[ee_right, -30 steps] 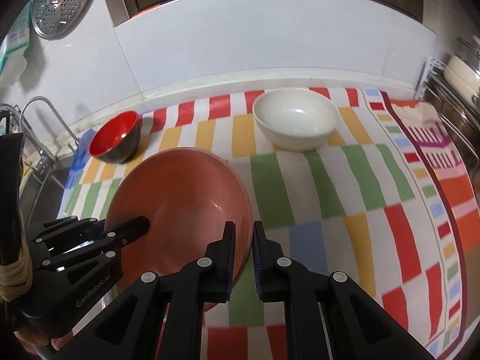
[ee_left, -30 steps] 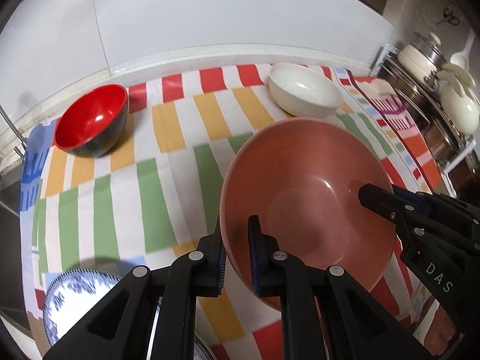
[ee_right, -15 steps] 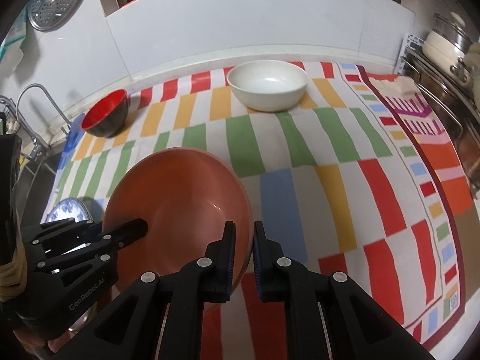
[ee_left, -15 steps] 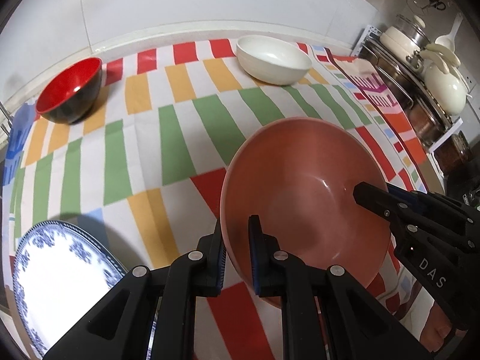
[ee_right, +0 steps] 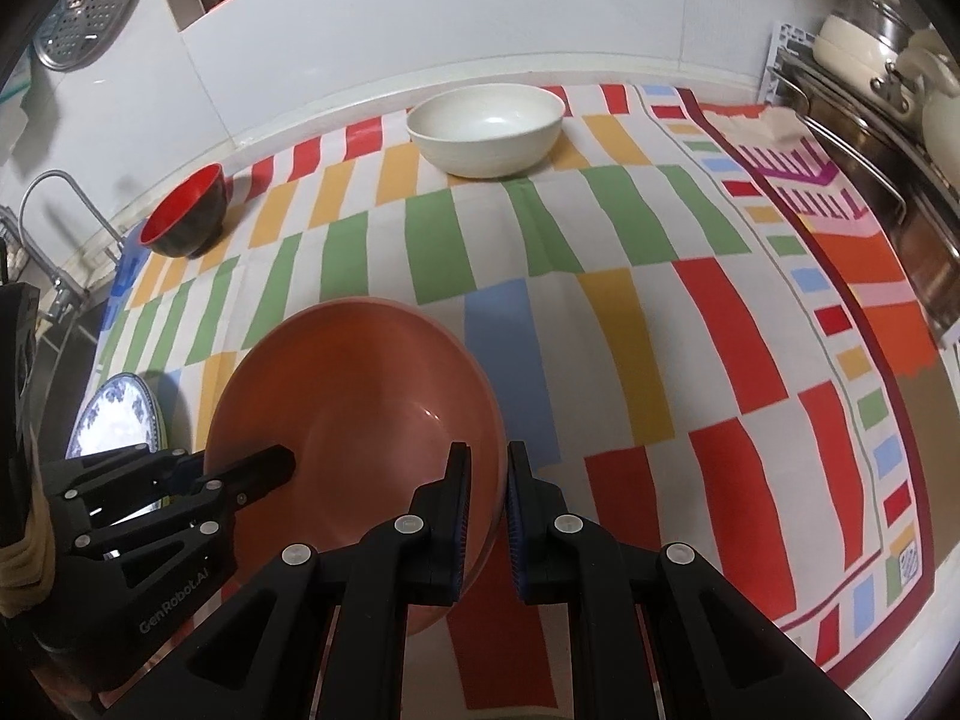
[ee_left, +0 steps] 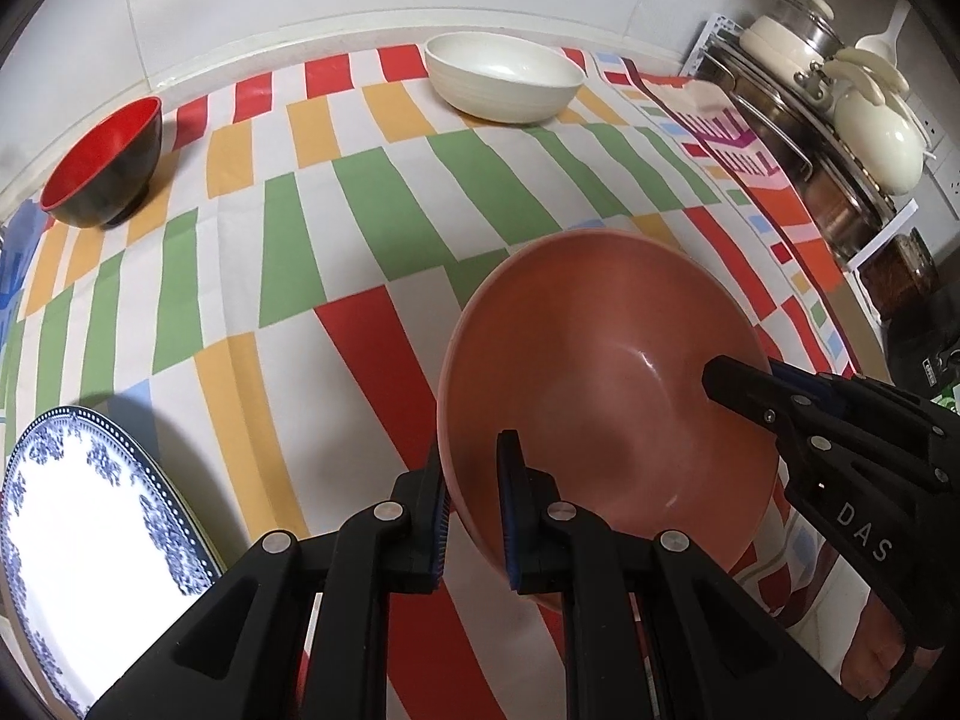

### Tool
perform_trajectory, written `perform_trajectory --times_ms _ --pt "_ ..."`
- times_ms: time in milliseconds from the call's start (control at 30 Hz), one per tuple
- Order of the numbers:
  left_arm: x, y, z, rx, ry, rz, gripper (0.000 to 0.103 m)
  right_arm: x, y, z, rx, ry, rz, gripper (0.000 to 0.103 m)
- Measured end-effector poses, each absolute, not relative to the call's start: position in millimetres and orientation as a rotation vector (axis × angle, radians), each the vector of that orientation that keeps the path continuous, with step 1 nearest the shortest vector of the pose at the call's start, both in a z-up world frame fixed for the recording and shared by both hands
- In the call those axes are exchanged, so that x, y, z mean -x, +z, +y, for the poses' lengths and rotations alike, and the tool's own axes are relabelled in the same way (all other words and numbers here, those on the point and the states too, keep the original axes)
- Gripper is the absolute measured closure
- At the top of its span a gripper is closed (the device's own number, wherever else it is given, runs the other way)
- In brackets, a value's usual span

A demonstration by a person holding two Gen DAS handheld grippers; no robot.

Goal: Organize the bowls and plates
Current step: 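Carry the pink bowl with the left tool over the plate stack, then lower the pink bowl onto the plates and open the left tool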

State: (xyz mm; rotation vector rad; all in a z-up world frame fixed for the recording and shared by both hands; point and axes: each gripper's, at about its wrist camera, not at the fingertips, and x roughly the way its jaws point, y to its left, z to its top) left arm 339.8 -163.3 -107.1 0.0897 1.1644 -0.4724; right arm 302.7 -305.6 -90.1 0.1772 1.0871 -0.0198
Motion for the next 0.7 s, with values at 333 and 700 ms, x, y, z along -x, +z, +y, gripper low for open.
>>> perform_trajectory --times_ms 333,700 --pt "-340.2 -113.8 -166.3 -0.093 -0.466 1.182 0.088 -302.3 -99.1 -308.8 -0.176 -0.008 1.112 0.090" --pt "-343.0 -110.3 -167.0 -0.097 -0.454 1.164 0.071 -304.6 -104.6 -313.1 -0.212 0.013 1.126 0.090"
